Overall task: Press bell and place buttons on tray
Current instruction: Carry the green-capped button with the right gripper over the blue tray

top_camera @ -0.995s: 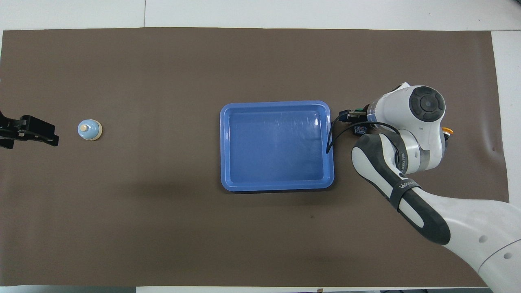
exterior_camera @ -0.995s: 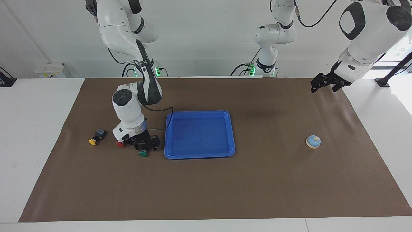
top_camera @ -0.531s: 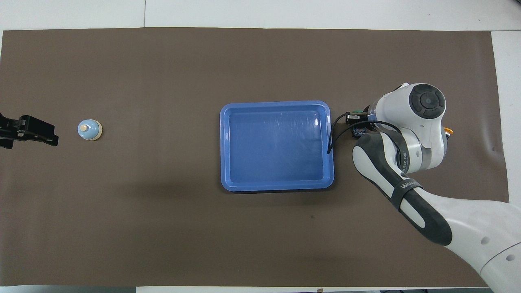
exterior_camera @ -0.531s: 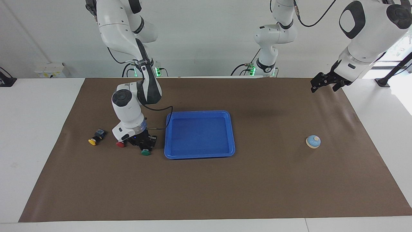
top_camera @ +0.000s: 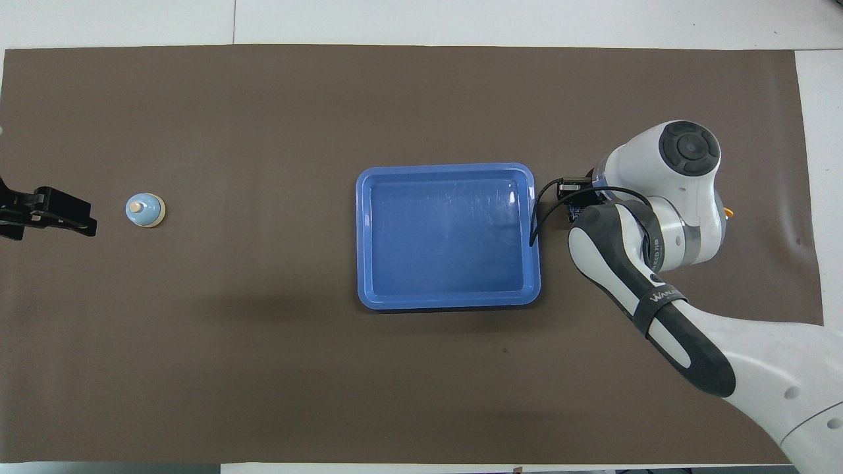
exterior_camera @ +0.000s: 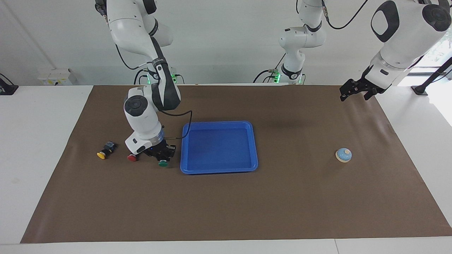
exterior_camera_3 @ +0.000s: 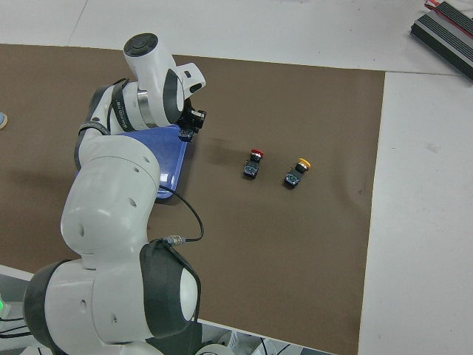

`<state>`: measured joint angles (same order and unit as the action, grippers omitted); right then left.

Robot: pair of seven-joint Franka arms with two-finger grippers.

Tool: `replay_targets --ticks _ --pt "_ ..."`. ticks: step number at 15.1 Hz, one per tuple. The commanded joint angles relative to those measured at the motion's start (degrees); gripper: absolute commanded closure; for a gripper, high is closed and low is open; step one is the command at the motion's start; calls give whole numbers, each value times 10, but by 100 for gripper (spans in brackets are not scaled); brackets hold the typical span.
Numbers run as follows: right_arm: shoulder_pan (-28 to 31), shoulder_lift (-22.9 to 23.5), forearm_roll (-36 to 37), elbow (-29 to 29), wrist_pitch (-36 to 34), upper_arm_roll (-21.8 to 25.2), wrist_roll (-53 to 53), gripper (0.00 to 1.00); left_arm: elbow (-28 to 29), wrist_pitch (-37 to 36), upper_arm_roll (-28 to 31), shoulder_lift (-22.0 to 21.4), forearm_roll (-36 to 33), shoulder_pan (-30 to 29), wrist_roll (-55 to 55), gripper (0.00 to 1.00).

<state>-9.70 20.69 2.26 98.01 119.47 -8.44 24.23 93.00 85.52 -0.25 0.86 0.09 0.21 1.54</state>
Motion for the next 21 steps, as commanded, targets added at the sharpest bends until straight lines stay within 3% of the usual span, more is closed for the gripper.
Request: replay_targets --ticks 1,4,14,15,16,19,21 --pt "-46 20 11 -7 11 0 71 100 8 2 2 -10 8 5 -6 0" --pt "-54 20 12 48 83 0 81 100 8 2 4 -10 8 -2 -6 0" --pt "-58 37 12 81 137 0 145 100 8 2 5 -10 8 -2 -6 0" --pt "-58 37 12 82 135 -1 157 44 8 2 5 -10 8 -2 -6 0" --pt "-58 37 12 81 133 -1 159 4 8 2 5 -10 8 -2 -6 0" --pt "-55 34 9 54 90 -1 160 0 8 2 5 -10 8 -2 -6 0" --pt "-48 32 5 1 23 -1 159 0 8 2 5 -10 8 -2 -6 0"
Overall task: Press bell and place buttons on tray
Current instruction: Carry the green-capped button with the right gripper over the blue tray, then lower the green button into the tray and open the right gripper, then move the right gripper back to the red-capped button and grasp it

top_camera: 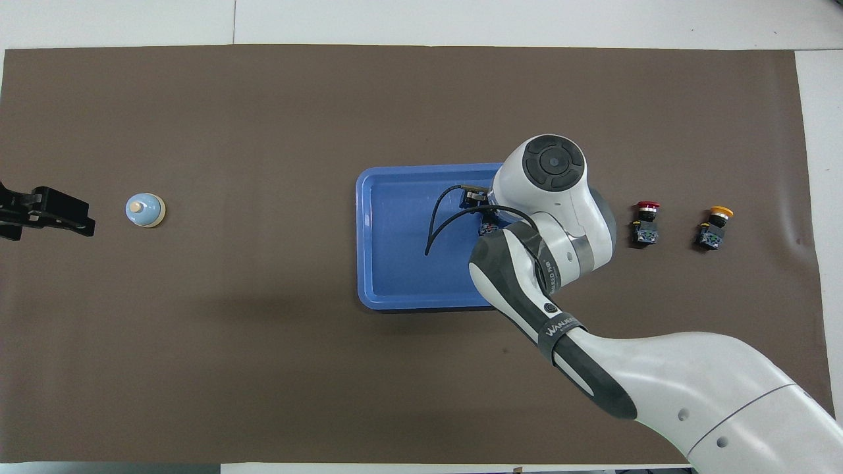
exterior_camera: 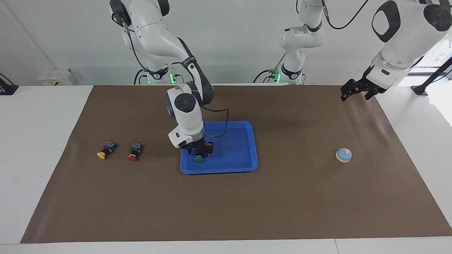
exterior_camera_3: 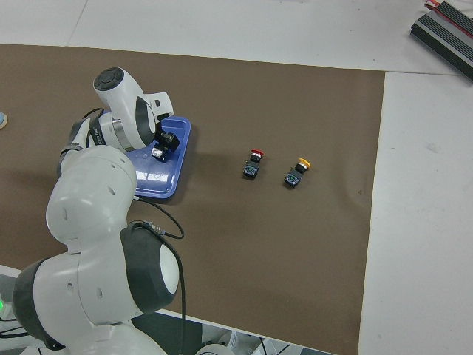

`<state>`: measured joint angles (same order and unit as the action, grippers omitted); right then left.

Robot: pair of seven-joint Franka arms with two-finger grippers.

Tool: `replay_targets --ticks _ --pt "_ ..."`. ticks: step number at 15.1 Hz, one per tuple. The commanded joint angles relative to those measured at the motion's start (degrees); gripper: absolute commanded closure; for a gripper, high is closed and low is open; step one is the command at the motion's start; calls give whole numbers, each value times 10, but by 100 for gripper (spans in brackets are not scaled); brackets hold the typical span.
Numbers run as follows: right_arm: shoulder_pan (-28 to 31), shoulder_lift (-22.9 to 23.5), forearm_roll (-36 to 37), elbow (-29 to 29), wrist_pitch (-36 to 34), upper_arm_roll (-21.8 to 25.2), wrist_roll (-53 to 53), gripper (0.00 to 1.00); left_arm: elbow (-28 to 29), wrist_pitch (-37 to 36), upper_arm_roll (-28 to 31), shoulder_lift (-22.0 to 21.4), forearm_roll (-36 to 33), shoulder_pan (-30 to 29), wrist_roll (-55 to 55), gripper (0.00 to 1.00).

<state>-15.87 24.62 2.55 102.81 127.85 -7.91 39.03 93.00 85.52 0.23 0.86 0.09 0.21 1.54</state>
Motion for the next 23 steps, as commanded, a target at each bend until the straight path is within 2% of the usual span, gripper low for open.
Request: replay_targets --ticks 1,3,7,9,11,15,17,20,23 --pt "19 -11 1 -79 -96 -5 9 0 8 2 0 -10 8 -2 -6 0" --pt "43 -23 3 -109 -144 -2 -15 0 8 2 0 -10 8 -2 -6 0" --pt "110 -47 8 -102 -182 -1 -107 0 8 2 0 -10 8 -2 -6 0" --pt "146 -51 11 -84 -182 1 -159 0 8 2 0 -10 8 -2 -6 0" --pt "187 -68 14 -40 -169 0 -197 0 8 2 0 -10 8 -2 -6 0" --pt "248 -100 16 82 -36 -1 -275 0 8 2 0 -10 8 -2 -6 0" --pt "254 -114 16 144 39 -1 -280 0 8 2 0 -10 8 -2 -6 0" --pt "254 -124 15 203 121 -1 -280 0 8 2 0 -10 8 -2 -6 0" --pt "255 -134 15 250 166 -1 -282 0 8 2 0 -10 8 -2 -6 0"
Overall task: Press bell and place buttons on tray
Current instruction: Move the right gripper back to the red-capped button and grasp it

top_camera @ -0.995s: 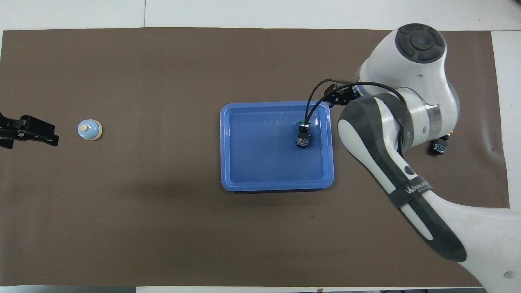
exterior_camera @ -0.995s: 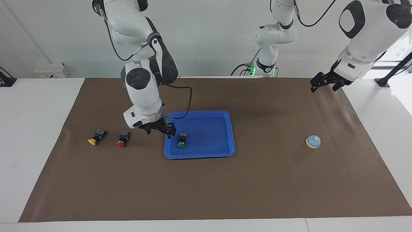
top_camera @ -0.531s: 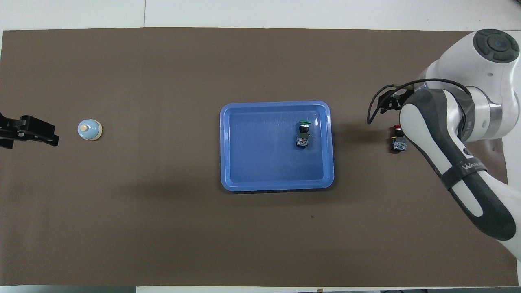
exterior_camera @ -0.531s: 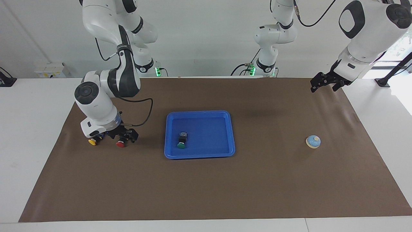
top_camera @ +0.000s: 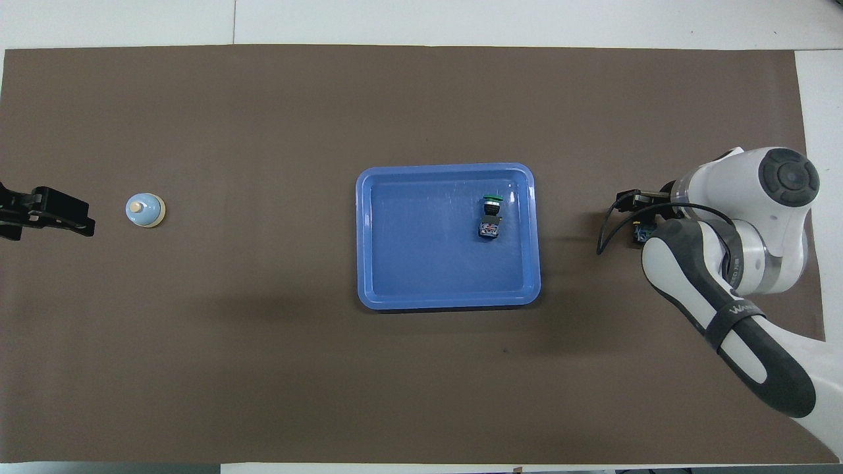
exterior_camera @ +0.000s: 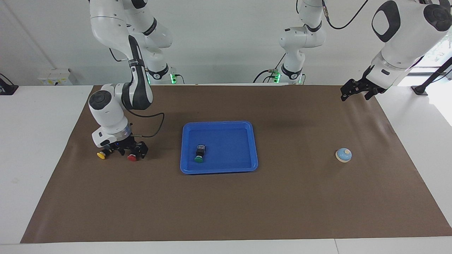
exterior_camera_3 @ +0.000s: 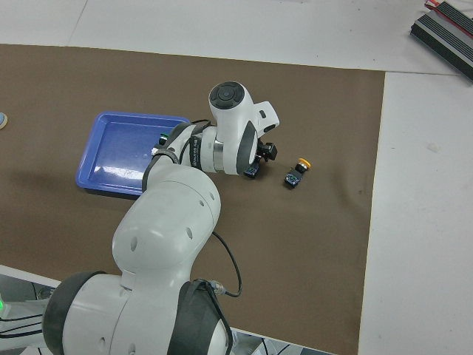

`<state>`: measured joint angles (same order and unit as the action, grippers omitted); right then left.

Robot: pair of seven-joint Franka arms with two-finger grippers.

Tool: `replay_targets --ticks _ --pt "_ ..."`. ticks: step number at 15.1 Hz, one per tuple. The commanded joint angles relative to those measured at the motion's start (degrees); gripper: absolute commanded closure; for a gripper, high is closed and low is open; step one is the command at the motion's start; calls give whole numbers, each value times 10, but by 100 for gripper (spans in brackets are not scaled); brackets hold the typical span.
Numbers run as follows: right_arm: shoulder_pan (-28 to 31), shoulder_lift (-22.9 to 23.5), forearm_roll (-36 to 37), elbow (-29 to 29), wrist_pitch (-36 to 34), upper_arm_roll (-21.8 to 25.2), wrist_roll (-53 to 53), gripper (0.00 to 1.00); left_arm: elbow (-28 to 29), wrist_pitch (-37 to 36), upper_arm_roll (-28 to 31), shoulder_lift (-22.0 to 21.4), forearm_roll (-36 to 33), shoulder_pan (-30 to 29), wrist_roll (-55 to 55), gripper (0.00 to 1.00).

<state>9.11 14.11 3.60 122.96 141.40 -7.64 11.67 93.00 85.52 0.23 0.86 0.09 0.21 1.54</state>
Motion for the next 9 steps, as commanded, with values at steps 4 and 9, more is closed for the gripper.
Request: replay_targets --ticks 4,9 --pt "18 -33 4 54 31 -4 -32 79 8 2 0 -10 8 -2 -6 0" --pt "12 -32 3 47 20 -5 -32 100 8 2 0 -10 8 -2 -6 0"
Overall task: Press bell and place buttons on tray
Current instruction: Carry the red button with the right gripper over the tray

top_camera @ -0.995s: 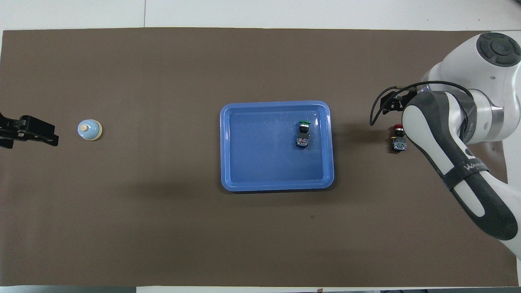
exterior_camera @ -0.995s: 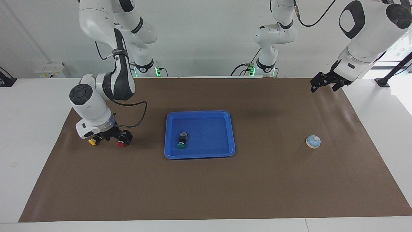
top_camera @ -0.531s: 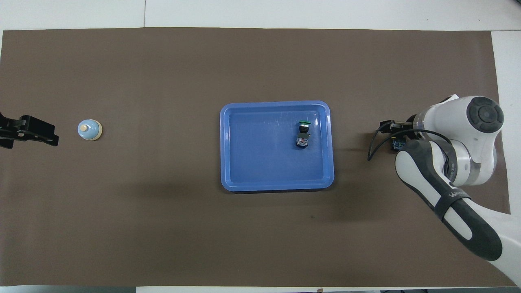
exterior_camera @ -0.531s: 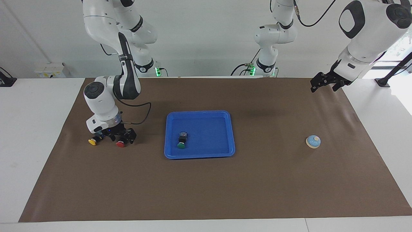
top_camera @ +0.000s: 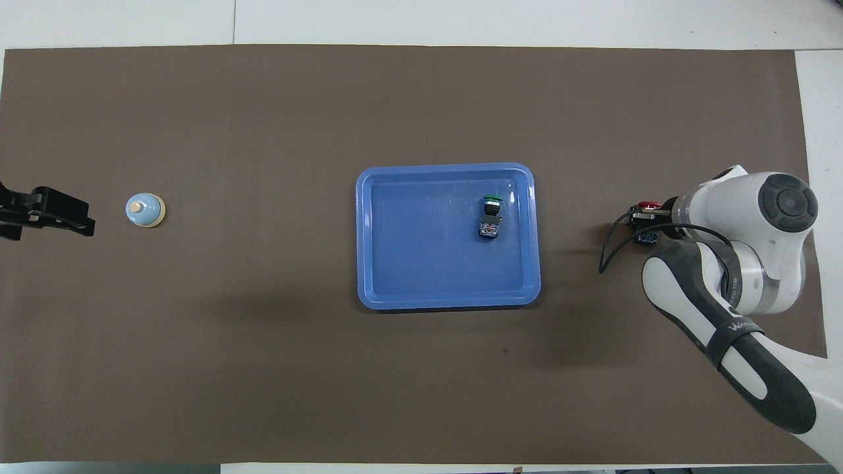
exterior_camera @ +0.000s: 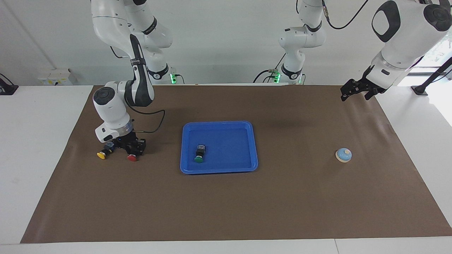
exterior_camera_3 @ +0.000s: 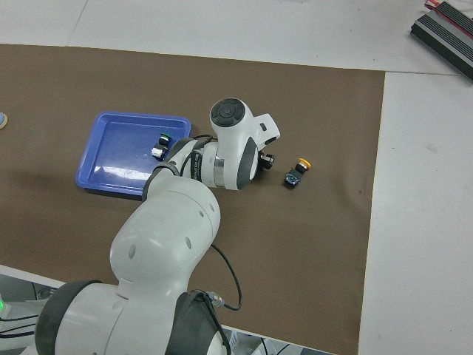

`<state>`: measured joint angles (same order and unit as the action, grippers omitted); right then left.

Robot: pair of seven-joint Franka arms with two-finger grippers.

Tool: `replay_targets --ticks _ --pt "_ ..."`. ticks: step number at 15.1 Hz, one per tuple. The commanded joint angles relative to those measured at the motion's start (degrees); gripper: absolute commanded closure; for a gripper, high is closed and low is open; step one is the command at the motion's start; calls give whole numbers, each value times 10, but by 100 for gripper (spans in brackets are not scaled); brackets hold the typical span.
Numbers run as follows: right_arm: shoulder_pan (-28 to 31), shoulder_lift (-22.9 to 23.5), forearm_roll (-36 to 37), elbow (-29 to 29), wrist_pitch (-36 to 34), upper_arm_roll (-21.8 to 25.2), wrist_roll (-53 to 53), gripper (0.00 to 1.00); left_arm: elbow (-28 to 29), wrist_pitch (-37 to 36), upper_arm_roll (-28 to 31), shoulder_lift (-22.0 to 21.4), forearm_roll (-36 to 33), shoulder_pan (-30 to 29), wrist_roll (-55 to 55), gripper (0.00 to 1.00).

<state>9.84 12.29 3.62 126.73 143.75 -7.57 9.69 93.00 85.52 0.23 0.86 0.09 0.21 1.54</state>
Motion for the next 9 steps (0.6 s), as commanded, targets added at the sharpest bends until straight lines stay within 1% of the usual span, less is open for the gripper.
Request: replay_targets --ticks 1,2,4,6,9 --pt "3 -15 2 3 -13 -7 -12 100 8 2 0 -10 8 -2 -6 0" --pt "1 -15 2 -8 -26 -9 -11 100 8 2 0 -10 8 -2 -6 0" --pt "-14 -11 -2 -50 -71 -10 -10 100 8 2 0 -10 8 -2 -6 0" --pt "-40 4 -6 -117 -129 -10 -6 100 8 2 0 -10 8 -2 -6 0" --pt "-110 22 -7 -214 -214 -10 75 100 8 2 0 -10 8 -2 -6 0"
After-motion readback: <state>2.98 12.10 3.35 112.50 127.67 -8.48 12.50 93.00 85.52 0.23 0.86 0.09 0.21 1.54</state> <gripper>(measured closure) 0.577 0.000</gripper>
